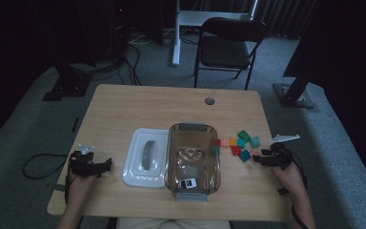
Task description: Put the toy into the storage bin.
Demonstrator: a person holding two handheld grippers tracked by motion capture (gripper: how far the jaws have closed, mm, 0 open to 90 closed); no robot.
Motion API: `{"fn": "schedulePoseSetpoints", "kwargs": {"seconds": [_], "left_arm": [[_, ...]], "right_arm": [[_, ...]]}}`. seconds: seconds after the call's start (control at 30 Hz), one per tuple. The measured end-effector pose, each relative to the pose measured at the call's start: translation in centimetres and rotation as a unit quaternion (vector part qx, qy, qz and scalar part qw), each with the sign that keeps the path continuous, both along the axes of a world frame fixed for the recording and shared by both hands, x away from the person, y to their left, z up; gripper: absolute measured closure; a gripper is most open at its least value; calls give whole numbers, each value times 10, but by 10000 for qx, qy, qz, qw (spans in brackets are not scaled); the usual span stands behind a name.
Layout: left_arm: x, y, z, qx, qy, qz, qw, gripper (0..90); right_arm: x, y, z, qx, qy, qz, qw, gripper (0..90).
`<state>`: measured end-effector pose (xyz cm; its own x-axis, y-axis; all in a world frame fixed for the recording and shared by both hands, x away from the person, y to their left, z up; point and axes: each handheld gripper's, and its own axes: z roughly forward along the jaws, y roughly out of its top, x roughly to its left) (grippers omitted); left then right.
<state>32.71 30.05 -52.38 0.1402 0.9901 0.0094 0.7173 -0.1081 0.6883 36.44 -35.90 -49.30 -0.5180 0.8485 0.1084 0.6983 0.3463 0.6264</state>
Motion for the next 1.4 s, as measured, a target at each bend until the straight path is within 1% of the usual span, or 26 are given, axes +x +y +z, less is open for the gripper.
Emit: {"fn": "schedulePoseSetpoints", "kwargs": {"seconds": [0.17,0.23,0.33,0.47,0.5,0.6,0.7,0.73,0.77,0.9,1.0,1.07,1.17,1.23,1.33,1.4], "left_arm": [[0,0,0,2,-1,0,10000,20],[0,0,0,-2,0,1,10000,20],[0,0,0,0,-1,1,10000,20],[0,0,0,0,-1,0,10000,20],[0,0,0,0,-1,1,10000,20],[0,0,0,-1,-2,4,10000,20],[0,0,0,-10,-8,10,10000,19],[0,0,0,-10,-8,10,10000,19],[0,0,0,-5,-1,6,10000,19],[0,0,0,-5,-2,6,10000,19],[0,0,0,-7,0,6,10000,19],[0,0,0,-7,0,6,10000,19],[0,0,0,-9,0,8,10000,19],[0,0,0,-6,-1,6,10000,19],[0,0,0,-8,1,7,10000,19],[0,0,0,-9,0,8,10000,19]], "right_arm": [[9,0,-12,-122,139,-52,9998,419],[10,1,-14,-132,116,-77,9998,426],[11,2,-14,-139,82,-93,9998,465],[8,4,-13,-197,46,-85,9998,572],[8,4,-13,-189,55,-70,9998,574],[6,5,-10,-276,65,-61,9996,585],[3,4,-7,-241,79,-42,9997,586],[2,4,-4,-213,64,-25,9997,586],[-2,3,2,-174,40,15,9998,586],[-11,5,17,-146,-59,159,9997,586],[-18,5,29,-54,-197,245,9995,586],[-22,5,34,-3,-244,287,9993,586],[-26,8,44,0,-315,415,9986,586],[-29,12,51,1,-392,527,9978,586],[-34,19,64,70,-513,692,9963,586],[-38,25,74,125,-620,875,9942,586]]}}
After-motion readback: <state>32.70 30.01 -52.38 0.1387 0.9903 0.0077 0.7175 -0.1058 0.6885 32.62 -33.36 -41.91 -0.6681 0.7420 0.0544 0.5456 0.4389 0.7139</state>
